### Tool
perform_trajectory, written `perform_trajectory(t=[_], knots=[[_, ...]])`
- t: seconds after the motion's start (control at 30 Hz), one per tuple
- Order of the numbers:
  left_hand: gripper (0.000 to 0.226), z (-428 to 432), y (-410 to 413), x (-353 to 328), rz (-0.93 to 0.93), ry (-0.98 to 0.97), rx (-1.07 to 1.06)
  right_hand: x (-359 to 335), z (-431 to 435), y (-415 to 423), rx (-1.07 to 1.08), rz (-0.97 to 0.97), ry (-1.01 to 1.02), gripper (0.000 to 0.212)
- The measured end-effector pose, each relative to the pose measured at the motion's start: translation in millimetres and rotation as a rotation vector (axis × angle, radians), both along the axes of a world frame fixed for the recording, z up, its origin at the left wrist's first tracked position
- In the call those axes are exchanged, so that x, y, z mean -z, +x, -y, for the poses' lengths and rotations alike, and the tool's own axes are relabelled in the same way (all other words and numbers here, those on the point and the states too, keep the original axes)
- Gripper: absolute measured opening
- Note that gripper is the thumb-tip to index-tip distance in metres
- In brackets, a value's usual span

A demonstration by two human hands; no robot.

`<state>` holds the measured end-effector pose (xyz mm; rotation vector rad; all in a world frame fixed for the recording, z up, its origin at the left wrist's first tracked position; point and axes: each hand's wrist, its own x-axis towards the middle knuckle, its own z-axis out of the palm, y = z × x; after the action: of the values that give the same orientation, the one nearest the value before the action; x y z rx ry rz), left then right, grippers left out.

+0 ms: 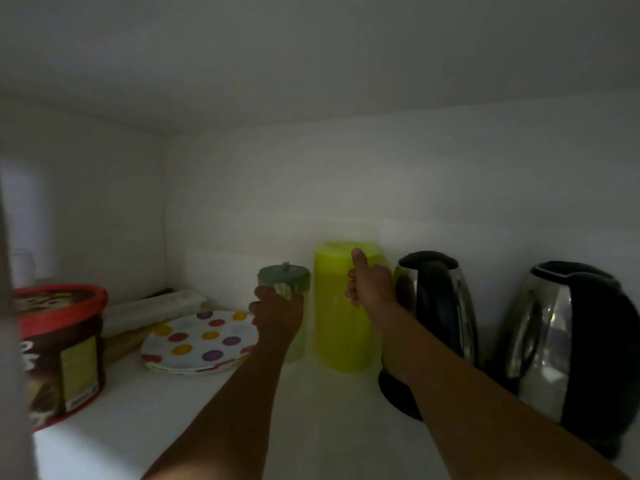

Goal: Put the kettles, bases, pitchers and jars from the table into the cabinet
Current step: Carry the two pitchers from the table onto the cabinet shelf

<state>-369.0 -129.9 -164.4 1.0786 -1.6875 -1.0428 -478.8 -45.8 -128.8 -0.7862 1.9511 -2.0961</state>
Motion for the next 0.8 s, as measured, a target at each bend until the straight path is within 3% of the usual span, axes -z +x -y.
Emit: perform_trajectory(t=[0.27,0.47,0.63,0.73,0.8], knots=[[0.073,1.5,-5.1,-0.5,0.015,0.007,-0.006,-3.7,-4.2,-4.4,-0.014,0.005,0.006,0.051],[0.076,-12.1,15.6,-3.6,0.039,-0.006,-0.029,-5.2,-9.9,11.2,0.124,-0.054,0.236,0.079],[0.073,-36.4,36.7,-15.7,0.068,-0.045,0.028,-8.9,-29.2,38.1,0.238,-0.161,0.367,0.086],[0.071,-60.1,48.2,-21.3,0.103,-0.085,0.096,-5.5,-47.3,58.8,0.274,-0.208,0.390,0.083],[0.074,-77.9,54.9,-19.4,0.138,-0.097,0.158,2.5,-63.5,72.8,0.297,-0.233,0.392,0.066]])
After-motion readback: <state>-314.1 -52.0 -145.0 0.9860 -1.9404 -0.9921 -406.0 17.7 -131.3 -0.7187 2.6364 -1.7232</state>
